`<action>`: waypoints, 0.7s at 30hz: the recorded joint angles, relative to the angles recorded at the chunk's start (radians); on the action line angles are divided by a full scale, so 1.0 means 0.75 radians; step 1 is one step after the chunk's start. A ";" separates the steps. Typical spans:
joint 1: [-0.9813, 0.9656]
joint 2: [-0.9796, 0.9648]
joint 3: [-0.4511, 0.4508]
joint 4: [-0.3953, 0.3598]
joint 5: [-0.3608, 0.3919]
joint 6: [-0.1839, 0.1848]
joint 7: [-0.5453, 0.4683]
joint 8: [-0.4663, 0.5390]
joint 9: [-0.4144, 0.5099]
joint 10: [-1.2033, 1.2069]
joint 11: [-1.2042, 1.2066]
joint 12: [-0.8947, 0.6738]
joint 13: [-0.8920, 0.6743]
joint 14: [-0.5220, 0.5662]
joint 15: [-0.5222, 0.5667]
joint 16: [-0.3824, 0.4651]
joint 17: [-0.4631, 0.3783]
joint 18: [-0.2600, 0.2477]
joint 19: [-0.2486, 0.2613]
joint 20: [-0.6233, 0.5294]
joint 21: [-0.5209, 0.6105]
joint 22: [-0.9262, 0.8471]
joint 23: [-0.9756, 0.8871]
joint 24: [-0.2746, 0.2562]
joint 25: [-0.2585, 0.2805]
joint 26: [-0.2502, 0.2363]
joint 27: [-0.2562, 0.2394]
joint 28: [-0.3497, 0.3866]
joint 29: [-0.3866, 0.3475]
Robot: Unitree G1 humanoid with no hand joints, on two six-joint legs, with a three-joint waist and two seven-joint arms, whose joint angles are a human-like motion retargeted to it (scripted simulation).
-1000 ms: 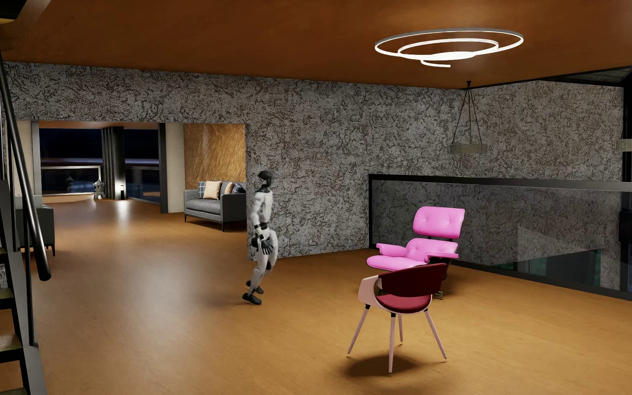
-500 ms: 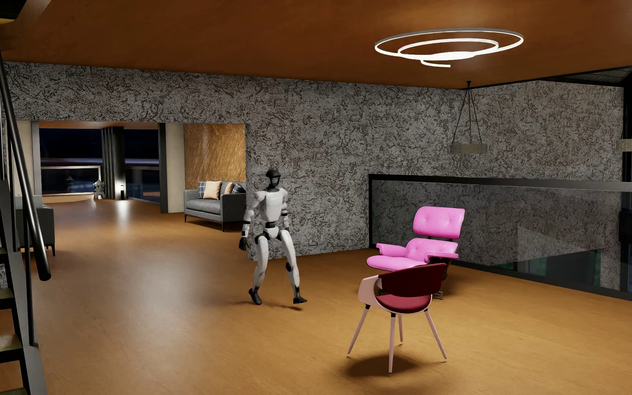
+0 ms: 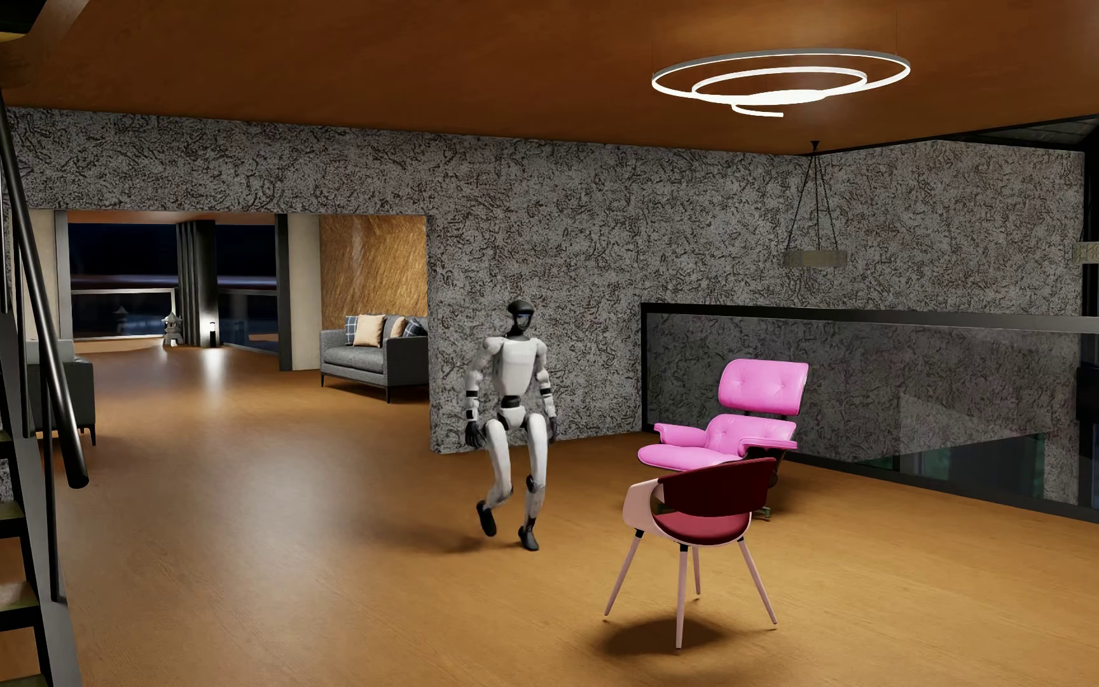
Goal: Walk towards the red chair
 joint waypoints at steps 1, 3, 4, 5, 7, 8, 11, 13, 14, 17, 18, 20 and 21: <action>0.087 -0.121 -0.027 0.001 0.018 0.015 0.000 0.000 -0.007 -0.046 -0.047 0.017 0.003 -0.008 0.048 -0.002 -0.001 0.000 0.000 0.013 -0.012 0.004 0.004 0.000 0.000 0.000 0.000 0.000 0.000; 0.260 -0.262 -0.105 -0.012 0.023 0.043 0.000 0.000 -0.007 -0.130 -0.406 0.047 0.020 -0.006 0.192 -0.002 -0.007 0.000 0.000 0.003 -0.033 0.019 0.019 0.000 0.000 0.000 0.000 0.000 0.000; 0.356 -0.270 -0.147 -0.021 0.017 0.055 0.000 0.000 0.001 -0.169 -0.649 0.061 0.038 -0.010 0.185 -0.002 -0.007 0.000 0.000 -0.010 -0.049 0.028 0.033 0.000 0.000 0.000 0.000 0.000 0.000; 0.461 -0.244 -0.184 -0.028 0.008 0.065 0.000 0.000 0.009 -0.207 -0.887 0.076 0.061 -0.024 0.098 0.001 -0.007 0.000 0.000 -0.026 -0.064 0.035 0.050 0.000 0.000 0.000 0.000 0.000 0.000; 0.658 -0.169 -0.257 -0.047 -0.030 0.066 0.000 0.000 0.015 -0.262 -1.173 0.105 0.112 -0.076 -0.190 0.011 -0.007 0.000 0.000 -0.050 -0.090 0.042 0.076 0.000 0.000 0.000 0.000 0.000 0.000; 0.728 -0.162 -0.295 -0.054 -0.059 0.060 0.000 0.000 0.008 -0.271 -1.221 0.115 0.134 -0.102 -0.268 0.015 -0.008 0.000 0.000 -0.051 -0.102 0.044 0.085 0.000 0.000 0.000 0.000 0.000 0.000; 0.827 -0.259 -0.388 -0.025 -0.084 0.075 0.000 0.000 -0.018 -0.214 -1.140 0.132 0.167 -0.115 0.054 0.001 0.007 0.000 0.000 -0.012 -0.149 0.069 0.150 0.000 0.000 0.000 0.000 0.000 0.000; 0.823 -0.327 -0.355 0.028 -0.001 0.153 0.000 0.000 -0.031 -0.129 -1.000 0.119 0.133 0.065 0.453 -0.041 0.022 0.000 0.000 0.000 -0.132 0.122 0.254 0.000 0.000 0.000 0.000 0.000 0.000; 0.801 -0.324 -0.322 0.054 0.034 0.187 0.000 0.000 -0.033 -0.044 -0.946 0.119 0.107 0.232 0.481 -0.063 0.021 0.000 0.000 -0.013 -0.098 0.149 0.280 0.000 0.000 0.000 0.000 0.000 0.000; 0.591 -0.234 -0.290 0.125 0.060 0.244 0.000 0.000 -0.066 0.243 -0.938 0.130 0.046 0.376 0.340 -0.106 -0.017 0.000 0.000 -0.103 -0.115 0.183 0.115 0.000 0.000 0.000 0.000 0.000 0.000; 0.523 -0.183 -0.290 0.136 0.072 0.251 0.000 0.000 -0.067 0.286 -0.959 0.130 0.024 0.255 0.305 -0.115 -0.031 0.000 0.000 -0.111 -0.156 0.181 0.023 0.000 0.000 0.000 0.000 0.000 0.000; 0.421 -0.087 -0.268 0.122 0.083 0.224 0.000 0.000 -0.058 0.258 -0.990 0.119 -0.031 0.085 0.260 -0.114 -0.041 0.000 0.000 -0.099 -0.238 0.164 -0.144 0.000 0.000 0.000 0.000 0.000 0.000; 0.381 -0.042 -0.249 0.110 0.082 0.207 0.000 0.000 -0.053 0.206 -1.004 0.108 -0.056 0.034 0.235 -0.108 -0.046 0.000 0.000 -0.090 -0.271 0.150 -0.217 0.000 0.000 0.000 0.000 0.000 0.000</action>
